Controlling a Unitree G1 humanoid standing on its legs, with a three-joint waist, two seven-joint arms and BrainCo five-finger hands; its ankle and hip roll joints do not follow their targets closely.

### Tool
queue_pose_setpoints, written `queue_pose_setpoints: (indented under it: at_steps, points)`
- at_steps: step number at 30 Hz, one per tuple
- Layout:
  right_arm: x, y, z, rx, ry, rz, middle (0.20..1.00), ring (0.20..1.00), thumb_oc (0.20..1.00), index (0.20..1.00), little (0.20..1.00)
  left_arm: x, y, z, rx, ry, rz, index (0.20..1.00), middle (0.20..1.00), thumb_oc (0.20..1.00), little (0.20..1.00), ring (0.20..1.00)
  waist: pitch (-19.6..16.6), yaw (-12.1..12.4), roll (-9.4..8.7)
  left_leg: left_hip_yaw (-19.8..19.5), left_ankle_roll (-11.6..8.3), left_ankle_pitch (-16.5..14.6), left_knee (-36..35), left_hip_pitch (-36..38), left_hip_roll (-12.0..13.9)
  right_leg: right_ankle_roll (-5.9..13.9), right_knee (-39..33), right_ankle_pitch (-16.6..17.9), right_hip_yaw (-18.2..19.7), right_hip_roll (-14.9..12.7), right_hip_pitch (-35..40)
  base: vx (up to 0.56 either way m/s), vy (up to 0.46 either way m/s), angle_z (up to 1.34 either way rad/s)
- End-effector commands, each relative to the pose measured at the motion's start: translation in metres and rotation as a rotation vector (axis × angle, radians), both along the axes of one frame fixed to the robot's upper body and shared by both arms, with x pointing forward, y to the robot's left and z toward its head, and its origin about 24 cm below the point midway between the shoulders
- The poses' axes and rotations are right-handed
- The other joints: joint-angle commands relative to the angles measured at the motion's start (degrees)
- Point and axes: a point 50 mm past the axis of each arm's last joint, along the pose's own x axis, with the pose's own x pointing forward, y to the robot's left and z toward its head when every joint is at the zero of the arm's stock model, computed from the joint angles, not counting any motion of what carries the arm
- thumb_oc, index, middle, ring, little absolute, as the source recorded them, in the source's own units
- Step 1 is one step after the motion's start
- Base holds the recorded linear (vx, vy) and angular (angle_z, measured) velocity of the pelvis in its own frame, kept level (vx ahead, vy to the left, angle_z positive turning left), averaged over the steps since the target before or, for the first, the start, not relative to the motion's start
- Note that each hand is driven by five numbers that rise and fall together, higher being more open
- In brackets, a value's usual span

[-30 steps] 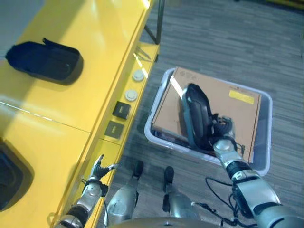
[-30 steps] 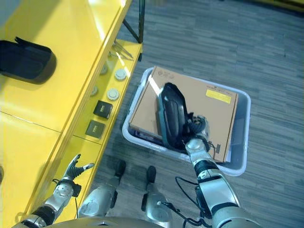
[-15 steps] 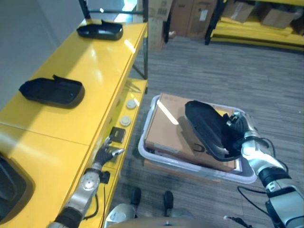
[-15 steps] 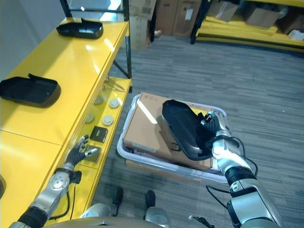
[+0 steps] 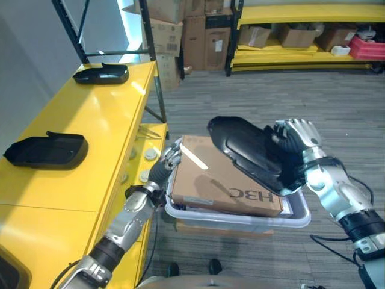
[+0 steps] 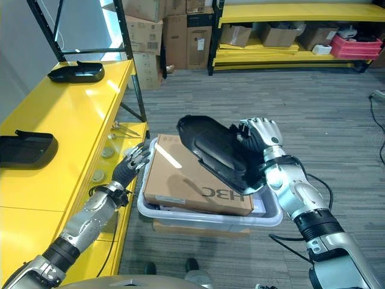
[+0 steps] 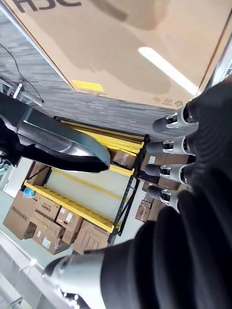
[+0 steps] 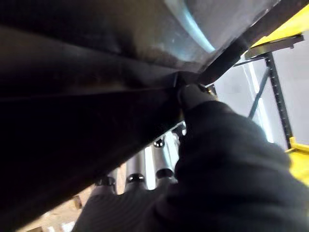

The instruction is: Move parts from the plastic box to the shelf.

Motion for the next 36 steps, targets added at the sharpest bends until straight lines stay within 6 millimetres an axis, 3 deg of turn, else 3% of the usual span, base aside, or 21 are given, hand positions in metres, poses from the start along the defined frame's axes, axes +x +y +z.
queue_pose_setpoints:
  at_steps: [1,6,16,36]
  points:
    - [0.004,0.014,0.038,-0.048,-0.184,0.083,0.200,0.200,0.200,0.200,0.200,0.010,-0.009,0.006,-0.022,-0.005,-0.034,1.000,1.000,1.000,1.000,1.000,-3.9,2.3,-3.58,1.7,-2.22,-3.5,0.9,-1.6,3.5,3.84,0.7,-5.4,1.7,-3.2,0.6,0.01,0.001,0.03]
    - [0.006,0.030,0.046,-0.049,-0.234,0.136,0.200,0.200,0.200,0.200,0.200,0.012,-0.023,0.009,-0.034,0.002,-0.074,1.000,1.000,1.000,1.000,1.000,-4.0,2.3,-3.61,1.6,-2.25,-3.6,0.9,-1.5,3.5,3.81,0.5,-5.3,1.5,-3.3,1.0,0.00,0.000,0.00]
    - [0.011,0.048,0.059,0.005,-0.349,0.160,0.200,0.200,0.200,0.200,0.200,0.011,-0.030,0.007,-0.062,0.037,-0.090,1.000,1.000,1.000,1.000,1.000,-4.1,2.7,-3.72,1.2,-2.25,-3.9,1.2,-1.2,3.4,3.63,0.6,-5.7,1.2,-3.2,1.4,0.00,0.000,0.00]
    - [0.016,0.114,0.040,-0.026,-0.214,0.419,0.200,0.200,0.200,0.200,0.200,0.018,-0.055,0.026,-0.086,-0.020,-0.165,1.000,1.000,1.000,1.000,1.000,-4.1,3.4,-4.13,0.4,-2.28,-3.9,1.3,-1.2,3.3,3.31,0.8,-5.9,0.5,-3.2,2.0,0.00,0.000,0.00]
